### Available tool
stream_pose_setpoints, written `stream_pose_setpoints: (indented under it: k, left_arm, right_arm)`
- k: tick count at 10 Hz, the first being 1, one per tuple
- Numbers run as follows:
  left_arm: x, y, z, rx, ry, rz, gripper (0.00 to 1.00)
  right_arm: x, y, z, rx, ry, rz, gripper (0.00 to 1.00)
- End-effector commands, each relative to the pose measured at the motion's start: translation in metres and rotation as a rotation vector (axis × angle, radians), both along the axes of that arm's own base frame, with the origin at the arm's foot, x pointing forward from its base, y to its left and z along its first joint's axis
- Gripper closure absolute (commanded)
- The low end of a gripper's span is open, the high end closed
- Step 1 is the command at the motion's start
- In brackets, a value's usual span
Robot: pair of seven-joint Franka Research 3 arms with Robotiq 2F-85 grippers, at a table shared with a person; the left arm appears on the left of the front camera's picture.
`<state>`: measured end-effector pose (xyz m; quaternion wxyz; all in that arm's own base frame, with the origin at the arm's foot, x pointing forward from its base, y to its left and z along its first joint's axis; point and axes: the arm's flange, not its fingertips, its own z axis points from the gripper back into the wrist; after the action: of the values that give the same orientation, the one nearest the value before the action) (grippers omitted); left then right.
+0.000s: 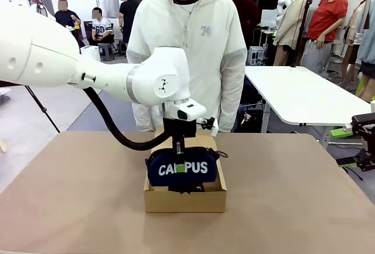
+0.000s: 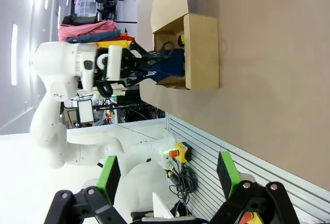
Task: Pack the items into the box.
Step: Pick up the item indicated by the person and place it inside the Mailer Box.
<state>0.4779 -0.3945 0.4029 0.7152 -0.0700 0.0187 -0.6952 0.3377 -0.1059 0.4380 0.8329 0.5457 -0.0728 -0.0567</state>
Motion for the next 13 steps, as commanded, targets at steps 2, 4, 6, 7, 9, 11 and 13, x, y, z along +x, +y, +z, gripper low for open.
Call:
stream_pose_setpoints:
  k: [2, 4, 6, 7, 9, 11, 13]
  left_arm:
    - [0.008, -0.013, -0.033, 0.024, -0.013, 0.044, 1.0]
    - [0.011, -0.019, -0.048, 0.024, 0.013, 0.012, 1.0]
    - [0.012, -0.022, -0.051, 0.035, 0.032, -0.001, 1.0]
    - [0.012, -0.022, -0.051, 0.051, 0.032, 0.002, 0.85]
    - [0.011, -0.021, -0.05, 0.033, 0.045, -0.012, 0.0]
    - [0.01, -0.016, -0.042, 0.024, 0.036, -0.018, 0.0]
    - [0.012, -0.002, -0.019, 0.004, -0.006, 0.021, 0.0]
  right_arm:
    - [0.0, -0.002, 0.004, -0.004, 0.004, 0.01, 0.0]
    - [0.0, -0.002, 0.004, -0.004, 0.004, 0.01, 0.0]
    - [0.0, -0.002, 0.004, -0.004, 0.004, 0.01, 0.0]
    - [0.0, -0.002, 0.004, -0.004, 0.004, 0.01, 0.0]
    - [0.0, -0.002, 0.004, -0.004, 0.004, 0.01, 0.0]
    - [0.0, -0.002, 0.004, -0.004, 0.004, 0.01, 0.0]
    - [0.0, -0.002, 0.004, -0.004, 0.004, 0.01, 0.0]
